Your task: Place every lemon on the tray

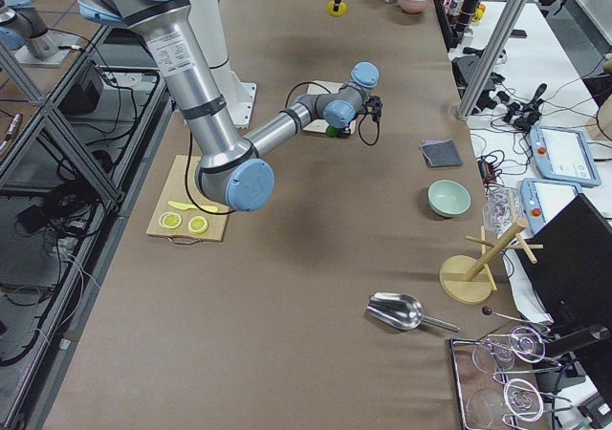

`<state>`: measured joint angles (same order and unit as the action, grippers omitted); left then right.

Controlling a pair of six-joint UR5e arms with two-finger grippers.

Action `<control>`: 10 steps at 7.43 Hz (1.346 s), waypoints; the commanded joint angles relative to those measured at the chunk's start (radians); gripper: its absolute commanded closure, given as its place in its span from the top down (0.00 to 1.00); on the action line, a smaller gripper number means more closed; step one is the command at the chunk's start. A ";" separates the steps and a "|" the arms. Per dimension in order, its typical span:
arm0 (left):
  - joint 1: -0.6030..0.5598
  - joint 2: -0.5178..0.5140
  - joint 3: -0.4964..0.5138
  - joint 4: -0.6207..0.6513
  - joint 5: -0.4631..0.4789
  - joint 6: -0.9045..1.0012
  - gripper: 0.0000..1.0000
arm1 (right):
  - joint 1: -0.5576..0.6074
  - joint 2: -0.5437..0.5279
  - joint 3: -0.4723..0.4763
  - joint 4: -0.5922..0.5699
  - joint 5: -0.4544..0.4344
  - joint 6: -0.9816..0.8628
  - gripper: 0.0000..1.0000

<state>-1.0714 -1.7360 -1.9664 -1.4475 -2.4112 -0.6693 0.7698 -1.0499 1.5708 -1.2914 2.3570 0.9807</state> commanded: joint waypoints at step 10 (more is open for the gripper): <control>0.232 -0.462 0.084 0.283 0.150 -0.339 0.00 | 0.162 -0.012 -0.104 0.099 0.118 -0.092 1.00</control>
<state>-0.8830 -2.1665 -1.8873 -1.1619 -2.2749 -0.9430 0.8541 -0.9883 1.4625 -1.1953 2.4020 0.9601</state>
